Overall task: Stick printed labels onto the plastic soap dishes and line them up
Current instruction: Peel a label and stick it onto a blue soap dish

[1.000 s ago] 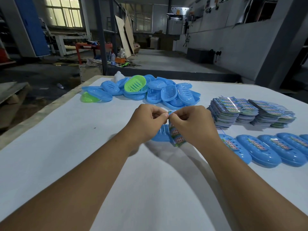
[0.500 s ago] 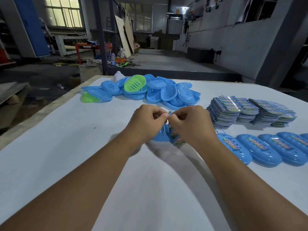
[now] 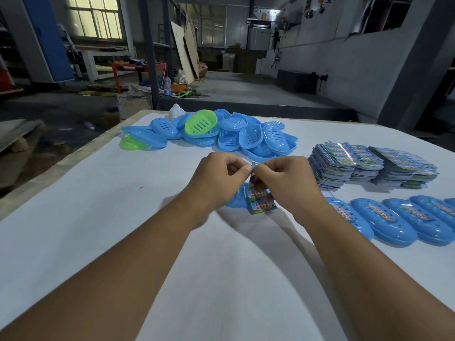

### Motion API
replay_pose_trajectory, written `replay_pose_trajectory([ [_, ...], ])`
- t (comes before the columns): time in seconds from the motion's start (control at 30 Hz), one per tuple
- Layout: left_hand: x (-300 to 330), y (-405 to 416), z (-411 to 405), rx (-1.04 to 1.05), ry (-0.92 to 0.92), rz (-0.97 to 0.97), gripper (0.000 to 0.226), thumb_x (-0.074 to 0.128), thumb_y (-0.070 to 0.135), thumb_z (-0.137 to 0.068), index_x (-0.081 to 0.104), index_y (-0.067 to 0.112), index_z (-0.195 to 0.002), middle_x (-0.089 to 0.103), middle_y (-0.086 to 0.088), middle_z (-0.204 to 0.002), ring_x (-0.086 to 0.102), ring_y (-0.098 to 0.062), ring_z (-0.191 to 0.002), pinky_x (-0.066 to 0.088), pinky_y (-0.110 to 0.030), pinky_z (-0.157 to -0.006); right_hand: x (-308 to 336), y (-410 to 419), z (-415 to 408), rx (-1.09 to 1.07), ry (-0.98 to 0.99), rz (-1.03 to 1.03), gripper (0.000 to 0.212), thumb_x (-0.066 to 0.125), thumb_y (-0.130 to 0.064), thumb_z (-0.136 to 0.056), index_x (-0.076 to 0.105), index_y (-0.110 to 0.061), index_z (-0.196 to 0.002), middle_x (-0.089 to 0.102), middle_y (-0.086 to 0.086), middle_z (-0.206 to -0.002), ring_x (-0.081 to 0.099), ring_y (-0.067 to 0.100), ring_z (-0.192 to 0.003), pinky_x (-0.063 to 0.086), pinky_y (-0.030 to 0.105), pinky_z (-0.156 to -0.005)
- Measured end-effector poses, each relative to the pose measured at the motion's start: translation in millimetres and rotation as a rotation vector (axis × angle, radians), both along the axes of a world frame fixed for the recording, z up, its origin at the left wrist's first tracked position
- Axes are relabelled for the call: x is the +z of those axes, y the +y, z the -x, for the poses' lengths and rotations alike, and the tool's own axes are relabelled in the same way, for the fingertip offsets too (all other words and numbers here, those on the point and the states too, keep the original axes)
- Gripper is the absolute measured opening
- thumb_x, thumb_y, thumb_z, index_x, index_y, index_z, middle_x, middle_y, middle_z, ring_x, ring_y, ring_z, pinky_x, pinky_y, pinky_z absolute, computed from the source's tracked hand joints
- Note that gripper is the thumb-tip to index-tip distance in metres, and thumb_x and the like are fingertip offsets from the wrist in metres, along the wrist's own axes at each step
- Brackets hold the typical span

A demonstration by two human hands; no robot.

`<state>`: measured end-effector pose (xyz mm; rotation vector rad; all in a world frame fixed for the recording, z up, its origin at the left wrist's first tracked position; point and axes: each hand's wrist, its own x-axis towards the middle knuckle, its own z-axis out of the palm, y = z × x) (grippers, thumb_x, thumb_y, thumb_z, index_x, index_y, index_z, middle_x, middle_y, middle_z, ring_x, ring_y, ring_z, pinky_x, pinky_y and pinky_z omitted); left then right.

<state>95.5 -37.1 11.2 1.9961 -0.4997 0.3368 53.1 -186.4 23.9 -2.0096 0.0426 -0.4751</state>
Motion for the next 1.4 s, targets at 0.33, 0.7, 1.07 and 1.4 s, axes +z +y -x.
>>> replay_pose_trajectory([
  [0.33, 10, 4, 9, 0.030, -0.291, -0.345, 0.013, 0.062, 0.023, -0.094, 0.074, 0.017, -0.095, 0.070, 0.004, -0.088, 0.055, -0.011, -0.082, 0.042, -0.026, -0.072, -1, -5, 0, 0.070, 0.050, -0.035, 0.026, 0.068, -0.021, -0.091, 0.077, -0.012, -0.069, 0.074, 0.003, -0.064, 0.074, 0.017, -0.061, 0.057, 0.028, -0.051],
  [0.7, 11, 1, 9, 0.055, -0.336, -0.450, 0.016, 0.058, 0.024, -0.096, 0.073, 0.019, -0.098, 0.069, 0.003, -0.092, 0.052, -0.014, -0.089, 0.047, -0.035, -0.078, -4, -6, -3, 0.014, 0.002, 0.127, 0.026, 0.063, -0.025, -0.085, 0.073, -0.007, -0.071, 0.070, 0.015, -0.069, 0.061, 0.018, -0.059, 0.060, 0.052, -0.063],
  [1.07, 14, 0, 14, 0.045, -0.426, -0.506, 0.020, 0.056, 0.023, -0.098, 0.073, 0.014, -0.102, 0.068, -0.002, -0.096, 0.053, -0.021, -0.095, 0.046, -0.038, -0.079, 1, -4, -1, 0.124, 0.158, -0.334, 0.024, 0.064, -0.009, -0.082, 0.067, -0.010, -0.058, 0.062, 0.013, -0.064, 0.055, 0.019, -0.053, 0.041, 0.020, -0.044],
  [1.4, 9, -5, 14, 0.107, -0.376, -0.458, 0.018, 0.057, 0.026, -0.093, 0.073, 0.019, -0.094, 0.068, 0.002, -0.088, 0.056, -0.019, -0.089, 0.047, -0.039, -0.075, 1, 0, -3, 0.047, 0.161, -0.340, 0.015, 0.060, -0.008, -0.079, 0.064, -0.005, -0.065, 0.058, 0.007, -0.056, 0.053, 0.018, -0.050, 0.040, 0.020, -0.043],
])
